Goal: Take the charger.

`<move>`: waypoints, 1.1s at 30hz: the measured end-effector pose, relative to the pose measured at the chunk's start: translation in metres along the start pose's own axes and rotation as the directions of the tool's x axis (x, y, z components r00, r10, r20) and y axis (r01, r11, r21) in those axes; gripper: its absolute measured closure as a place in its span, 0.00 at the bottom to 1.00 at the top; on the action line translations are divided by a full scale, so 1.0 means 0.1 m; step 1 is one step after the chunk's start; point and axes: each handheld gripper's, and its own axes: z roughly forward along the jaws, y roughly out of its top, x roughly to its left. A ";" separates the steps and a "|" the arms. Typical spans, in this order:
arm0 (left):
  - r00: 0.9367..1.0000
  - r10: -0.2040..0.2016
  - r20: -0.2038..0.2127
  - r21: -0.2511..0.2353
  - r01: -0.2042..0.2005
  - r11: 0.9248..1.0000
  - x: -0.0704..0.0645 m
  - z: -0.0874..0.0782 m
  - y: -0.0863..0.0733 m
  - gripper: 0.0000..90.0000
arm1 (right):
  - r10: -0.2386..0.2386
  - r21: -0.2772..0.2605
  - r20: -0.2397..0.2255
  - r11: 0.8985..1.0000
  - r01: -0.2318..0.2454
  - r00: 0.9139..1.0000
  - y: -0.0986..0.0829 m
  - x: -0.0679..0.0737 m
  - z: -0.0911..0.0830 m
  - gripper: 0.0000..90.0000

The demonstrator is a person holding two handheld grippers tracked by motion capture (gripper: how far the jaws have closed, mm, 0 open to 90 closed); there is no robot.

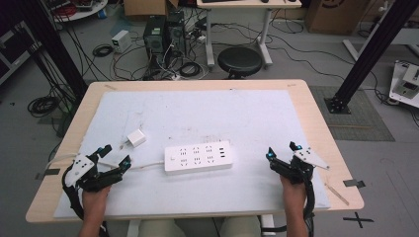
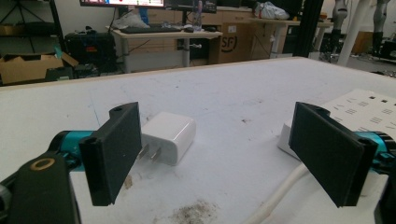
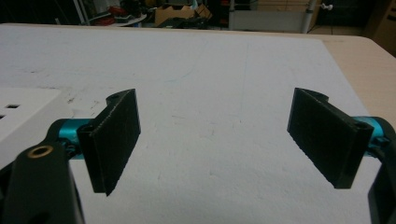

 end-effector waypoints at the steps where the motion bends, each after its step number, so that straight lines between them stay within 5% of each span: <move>1: 1.000 -0.003 0.000 -0.002 0.003 1.000 0.00 0.00 0.00 0.19 | -0.004 -0.001 -0.001 1.000 0.004 1.000 0.00 -0.01 0.00 0.20; 15: 1.000 0.020 -0.014 0.009 -0.020 1.000 -0.02 0.01 0.01 0.19 | -0.010 -0.031 0.008 0.999 0.010 1.000 -0.01 0.01 -0.02 0.20; 21: 0.999 -0.037 -0.008 0.051 0.037 0.998 0.04 0.06 0.04 0.19 | -0.019 -0.021 0.012 1.000 0.019 1.000 -0.01 0.01 -0.01 0.20; 25: 0.999 -0.018 0.048 0.052 0.016 0.999 0.07 0.10 0.17 0.19 | -0.020 -0.005 0.003 1.000 0.020 1.000 0.00 0.01 0.00 0.20; 29: 0.987 0.035 0.155 0.058 -0.044 0.997 0.11 0.19 0.42 0.19 | -0.018 0.010 0.001 1.000 0.018 1.000 0.01 0.01 0.01 0.20; 33: 0.964 0.091 0.249 0.061 -0.109 0.992 0.15 0.29 0.70 0.19 | -0.025 0.012 0.000 1.000 0.025 1.000 0.01 0.01 0.02 0.20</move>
